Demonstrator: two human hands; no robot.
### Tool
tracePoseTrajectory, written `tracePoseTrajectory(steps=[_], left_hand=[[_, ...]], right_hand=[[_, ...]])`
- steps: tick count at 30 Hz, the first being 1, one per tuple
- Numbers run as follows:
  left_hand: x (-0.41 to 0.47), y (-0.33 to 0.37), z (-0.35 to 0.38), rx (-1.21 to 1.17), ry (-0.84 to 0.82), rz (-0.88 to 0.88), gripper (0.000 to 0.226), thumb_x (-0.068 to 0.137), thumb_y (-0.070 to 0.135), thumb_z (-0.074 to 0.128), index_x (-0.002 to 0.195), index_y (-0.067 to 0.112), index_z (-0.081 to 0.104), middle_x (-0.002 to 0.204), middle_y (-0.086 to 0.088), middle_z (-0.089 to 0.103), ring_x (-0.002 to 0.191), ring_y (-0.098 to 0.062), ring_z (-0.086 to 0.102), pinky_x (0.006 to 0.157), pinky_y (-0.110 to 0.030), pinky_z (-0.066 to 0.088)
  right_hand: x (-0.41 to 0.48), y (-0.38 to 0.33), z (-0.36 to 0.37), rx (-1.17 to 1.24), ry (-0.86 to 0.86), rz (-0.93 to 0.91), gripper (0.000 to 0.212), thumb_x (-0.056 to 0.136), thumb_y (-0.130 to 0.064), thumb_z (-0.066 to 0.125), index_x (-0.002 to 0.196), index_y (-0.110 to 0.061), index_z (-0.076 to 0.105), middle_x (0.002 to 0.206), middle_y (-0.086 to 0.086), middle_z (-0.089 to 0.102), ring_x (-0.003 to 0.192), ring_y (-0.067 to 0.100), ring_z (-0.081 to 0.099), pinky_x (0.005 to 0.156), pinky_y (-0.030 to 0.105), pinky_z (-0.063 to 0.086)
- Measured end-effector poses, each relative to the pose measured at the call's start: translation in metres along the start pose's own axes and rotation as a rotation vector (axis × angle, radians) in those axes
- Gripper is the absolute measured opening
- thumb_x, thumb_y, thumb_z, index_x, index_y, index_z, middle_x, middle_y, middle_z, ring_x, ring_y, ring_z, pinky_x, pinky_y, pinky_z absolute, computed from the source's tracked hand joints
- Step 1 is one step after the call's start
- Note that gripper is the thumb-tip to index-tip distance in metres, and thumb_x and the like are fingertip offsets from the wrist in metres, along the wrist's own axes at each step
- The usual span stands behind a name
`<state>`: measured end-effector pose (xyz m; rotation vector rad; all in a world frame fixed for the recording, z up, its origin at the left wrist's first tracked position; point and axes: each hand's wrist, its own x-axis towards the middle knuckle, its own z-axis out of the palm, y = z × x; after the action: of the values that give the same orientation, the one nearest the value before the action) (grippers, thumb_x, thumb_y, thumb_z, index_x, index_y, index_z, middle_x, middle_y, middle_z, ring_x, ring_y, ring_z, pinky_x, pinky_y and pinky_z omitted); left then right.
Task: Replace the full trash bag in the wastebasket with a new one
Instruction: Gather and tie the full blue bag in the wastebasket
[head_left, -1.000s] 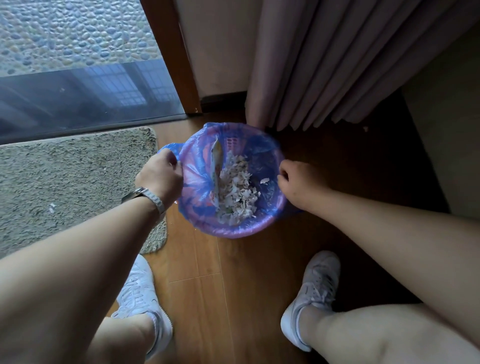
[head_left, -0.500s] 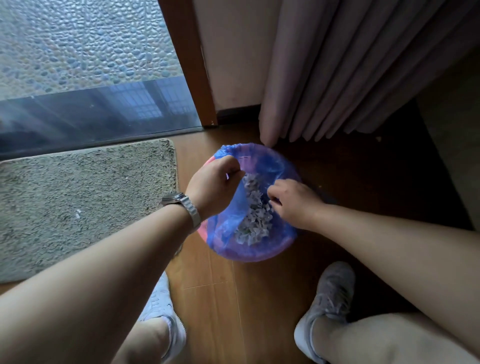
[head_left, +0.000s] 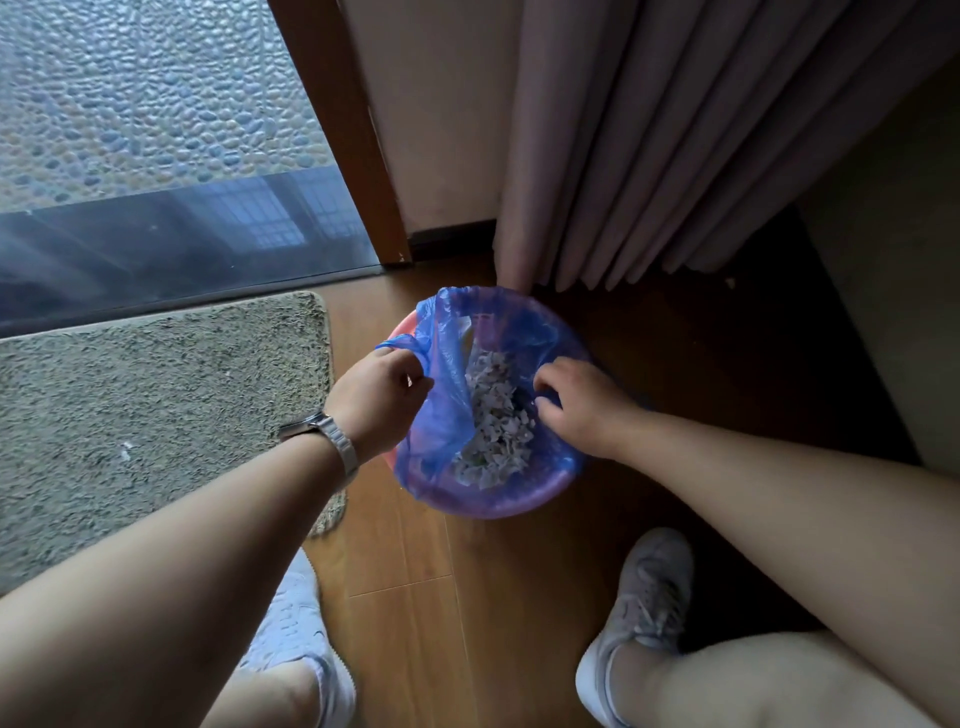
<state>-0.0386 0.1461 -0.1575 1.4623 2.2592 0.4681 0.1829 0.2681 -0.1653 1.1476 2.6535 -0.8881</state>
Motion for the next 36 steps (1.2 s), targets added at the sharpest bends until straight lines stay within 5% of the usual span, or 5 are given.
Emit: tracePoseTrajectory(steps=[7,11,20,26,36], left_hand=[[0.002,-0.017,-0.001,0.183,0.093,-0.068,0.012,0.079,0.030,0.072,0.074,0.019,0.067,0.104,-0.012,0.052,0.095,-0.036,0.050,0.078,-0.042,0.048],[-0.001,-0.024,-0.004,0.130,0.148,-0.173,0.016,0.076,0.030,0.073,0.079,0.019,0.063,0.129,-0.011,0.046,0.115,-0.034,0.044,0.092,-0.041,0.041],[0.019,-0.024,-0.016,-0.303,0.222,-0.414,0.065,0.078,0.057,0.065,0.123,0.018,0.040,0.085,0.002,0.061,0.080,-0.023,0.062,0.076,-0.038,0.049],[0.037,-0.016,-0.011,-0.108,0.105,-0.426,0.046,0.082,0.058,0.057,0.100,0.016,0.067,0.098,-0.010,0.067,0.093,-0.031,0.062,0.074,-0.032,0.043],[0.039,-0.001,-0.007,-0.214,0.207,-0.384,0.002,0.082,0.022,0.058,0.082,0.020,0.058,0.082,-0.002,0.061,0.078,-0.027,0.054,0.067,-0.029,0.037]], right_hand=[[0.006,0.013,-0.007,0.077,0.247,0.179,0.025,0.081,-0.015,0.063,0.105,-0.013,0.058,0.114,0.010,0.049,0.100,0.028,0.054,0.088,0.039,0.047],[0.010,0.023,-0.009,0.168,0.122,0.433,0.051,0.088,-0.032,0.061,0.132,-0.012,0.045,0.136,0.012,0.043,0.121,0.030,0.047,0.100,0.040,0.041],[0.008,0.027,-0.013,0.376,0.040,0.529,0.028,0.090,-0.039,0.062,0.095,-0.011,0.059,0.095,0.007,0.064,0.078,0.018,0.057,0.059,0.025,0.038],[0.006,0.026,-0.011,0.547,-0.044,0.692,0.049,0.091,-0.055,0.051,0.110,-0.011,0.056,0.096,0.011,0.063,0.069,0.019,0.057,0.051,0.026,0.038],[0.011,0.023,-0.011,0.548,0.042,0.551,0.020,0.093,-0.031,0.060,0.081,-0.015,0.059,0.079,0.001,0.061,0.072,0.014,0.058,0.055,0.026,0.039]])
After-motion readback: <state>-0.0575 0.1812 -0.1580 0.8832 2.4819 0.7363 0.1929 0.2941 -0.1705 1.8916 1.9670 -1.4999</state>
